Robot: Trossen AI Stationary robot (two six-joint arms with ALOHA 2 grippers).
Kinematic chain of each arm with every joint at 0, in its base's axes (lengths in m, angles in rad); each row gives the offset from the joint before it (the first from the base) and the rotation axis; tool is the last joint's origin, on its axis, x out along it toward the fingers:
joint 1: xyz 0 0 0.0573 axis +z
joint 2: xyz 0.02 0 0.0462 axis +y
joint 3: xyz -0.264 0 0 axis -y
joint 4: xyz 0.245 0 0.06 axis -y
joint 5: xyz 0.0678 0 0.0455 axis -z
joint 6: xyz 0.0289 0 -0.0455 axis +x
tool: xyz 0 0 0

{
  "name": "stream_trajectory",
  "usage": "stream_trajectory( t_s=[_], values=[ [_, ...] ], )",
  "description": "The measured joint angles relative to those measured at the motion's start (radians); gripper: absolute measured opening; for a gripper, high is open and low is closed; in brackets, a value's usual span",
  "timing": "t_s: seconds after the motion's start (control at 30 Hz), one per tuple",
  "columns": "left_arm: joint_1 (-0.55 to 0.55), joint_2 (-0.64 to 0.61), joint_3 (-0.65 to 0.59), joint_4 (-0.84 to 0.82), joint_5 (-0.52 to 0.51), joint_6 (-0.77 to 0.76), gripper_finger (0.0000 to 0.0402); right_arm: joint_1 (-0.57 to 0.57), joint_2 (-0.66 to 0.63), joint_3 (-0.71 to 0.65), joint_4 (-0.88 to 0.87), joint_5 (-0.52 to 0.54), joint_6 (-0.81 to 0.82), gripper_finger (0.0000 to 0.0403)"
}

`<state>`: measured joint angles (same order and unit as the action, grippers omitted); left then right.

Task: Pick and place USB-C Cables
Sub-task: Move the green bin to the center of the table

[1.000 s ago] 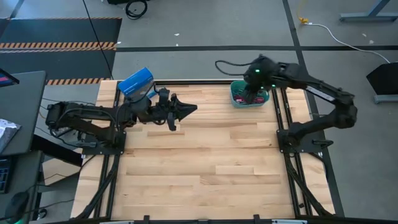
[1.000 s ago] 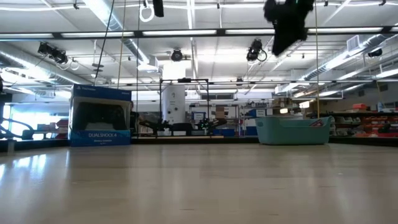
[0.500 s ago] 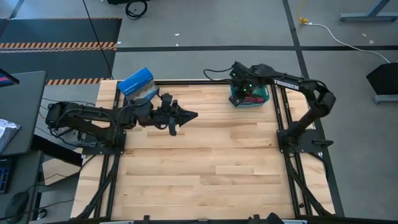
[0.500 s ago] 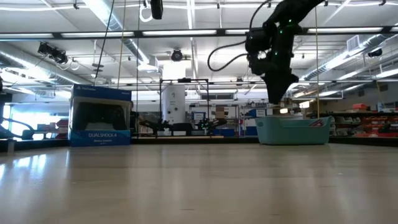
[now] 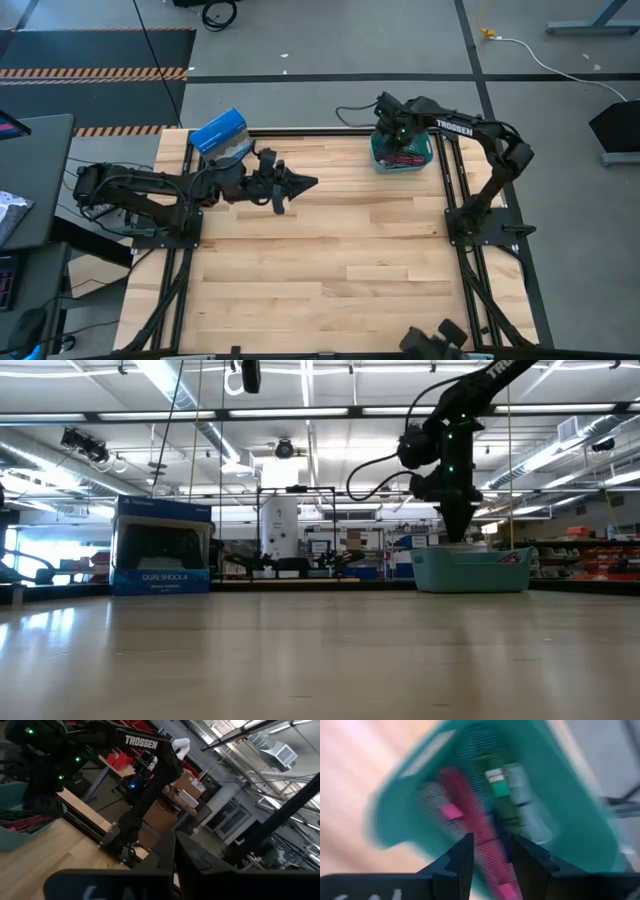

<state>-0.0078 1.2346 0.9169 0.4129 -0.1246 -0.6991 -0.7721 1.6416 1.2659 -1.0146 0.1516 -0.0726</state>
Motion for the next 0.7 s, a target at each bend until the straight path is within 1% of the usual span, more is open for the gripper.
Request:
stream_trajectory(
  t_s=[0.03,0.1,0.27,0.37,0.47,0.7],
  values=[
    [0.000,0.000,0.000,0.000,-0.009,0.000,0.0011,-0.017,0.002,0.000,0.021,0.027,-0.006,0.0132],
    [0.000,0.000,0.000,0.000,-0.019,0.003,0.0009,-0.058,0.003,0.000,0.069,0.041,-0.006,0.0132],
    [0.000,0.000,0.000,0.001,-0.021,-0.008,0.0013,-0.138,0.003,0.000,0.101,0.006,-0.007,0.0132],
    [-0.001,0.000,0.000,0.001,-0.021,-0.020,0.0014,-0.165,0.003,0.000,0.103,-0.012,-0.106,0.0132],
    [-0.005,0.000,0.000,0.002,-0.020,-0.030,0.0013,-0.177,0.003,0.000,0.103,0.006,-0.220,0.0132],
    [-0.014,0.000,0.000,0.002,-0.020,-0.042,0.0014,-0.194,0.003,0.000,0.133,0.031,-0.346,0.0133]
  ],
)
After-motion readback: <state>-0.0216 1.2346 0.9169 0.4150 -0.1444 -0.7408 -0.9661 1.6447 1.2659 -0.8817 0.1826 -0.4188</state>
